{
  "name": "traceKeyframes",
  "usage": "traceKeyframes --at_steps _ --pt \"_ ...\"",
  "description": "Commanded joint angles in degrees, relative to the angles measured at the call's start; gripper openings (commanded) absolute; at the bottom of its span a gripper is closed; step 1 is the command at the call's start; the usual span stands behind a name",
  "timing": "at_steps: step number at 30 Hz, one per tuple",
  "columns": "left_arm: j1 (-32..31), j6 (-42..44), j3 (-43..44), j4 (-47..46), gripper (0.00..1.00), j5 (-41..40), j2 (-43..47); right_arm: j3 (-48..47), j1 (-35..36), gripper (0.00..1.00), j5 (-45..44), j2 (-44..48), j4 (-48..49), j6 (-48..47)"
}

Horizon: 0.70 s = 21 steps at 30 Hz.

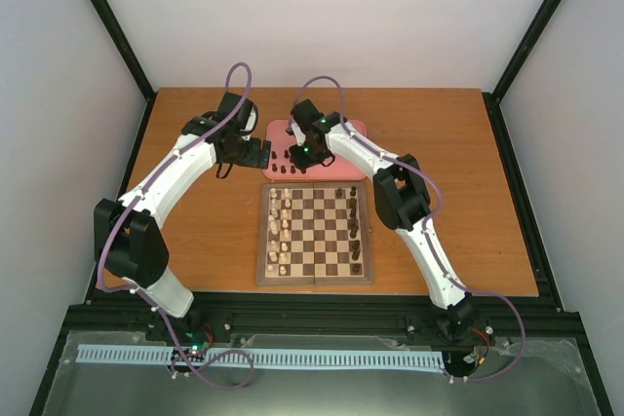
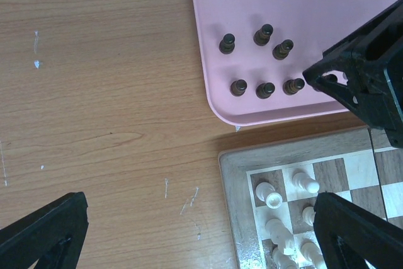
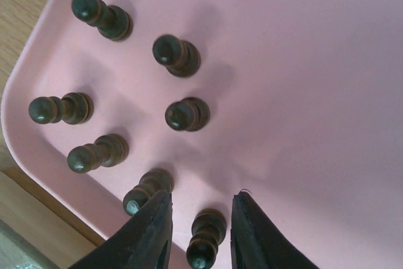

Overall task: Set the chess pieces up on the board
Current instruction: Pick up the chess piece from the storage box.

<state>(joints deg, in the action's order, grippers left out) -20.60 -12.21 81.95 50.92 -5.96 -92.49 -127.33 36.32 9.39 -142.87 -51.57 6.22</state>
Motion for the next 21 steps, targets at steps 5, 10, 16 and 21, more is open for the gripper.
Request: traceKeyframes --at_steps 5,10,16,21 --pt "-0.41 -0.45 0.0 -0.91 1.0 0.25 1.68 -2.78 -0.37 0.24 -0.61 -1.85 -1.47 0.64" --pt "-0.41 -0.53 0.02 -1.06 1.0 0.48 1.35 -1.46 -0.37 0.25 0.04 -0.87 -1.87 0.64" --pt "-0.41 -0.62 0.47 -1.12 1.0 0.86 0.69 -1.48 -0.43 0.25 -0.37 -1.12 -1.83 0.55" --pt "-0.41 -0.52 0.52 -0.99 1.0 0.77 0.57 -1.37 -0.46 0.23 -0.85 -1.21 -2.21 0.55"
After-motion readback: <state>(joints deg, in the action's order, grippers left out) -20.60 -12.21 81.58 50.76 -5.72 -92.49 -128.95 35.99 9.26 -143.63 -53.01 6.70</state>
